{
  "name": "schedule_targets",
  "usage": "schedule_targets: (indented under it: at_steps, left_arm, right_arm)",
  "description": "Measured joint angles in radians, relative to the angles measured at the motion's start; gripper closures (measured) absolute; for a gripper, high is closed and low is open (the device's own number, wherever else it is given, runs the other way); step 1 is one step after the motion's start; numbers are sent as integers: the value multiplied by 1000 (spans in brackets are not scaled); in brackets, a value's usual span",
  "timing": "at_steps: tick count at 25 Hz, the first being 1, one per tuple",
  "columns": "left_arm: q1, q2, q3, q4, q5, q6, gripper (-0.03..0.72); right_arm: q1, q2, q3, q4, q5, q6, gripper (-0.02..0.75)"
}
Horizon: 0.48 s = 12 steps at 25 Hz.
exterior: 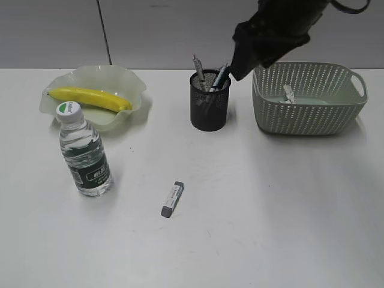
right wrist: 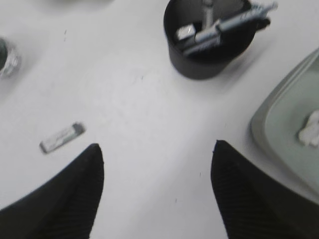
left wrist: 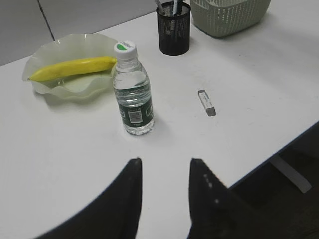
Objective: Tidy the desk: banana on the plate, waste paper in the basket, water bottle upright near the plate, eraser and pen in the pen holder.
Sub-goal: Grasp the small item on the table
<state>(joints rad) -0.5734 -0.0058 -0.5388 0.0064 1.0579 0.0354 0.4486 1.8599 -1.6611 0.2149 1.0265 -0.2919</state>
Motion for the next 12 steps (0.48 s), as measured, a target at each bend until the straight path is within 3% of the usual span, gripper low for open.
schedule_targets:
  at_steps: [5, 12]
  left_arm:
    - [0, 0, 0, 0, 0, 0, 447]
    - [0, 0, 0, 0, 0, -1, 447]
  right_arm:
    - [0, -214, 161, -33, 92, 49, 209]
    - [0, -625, 549, -144, 99, 123, 209]
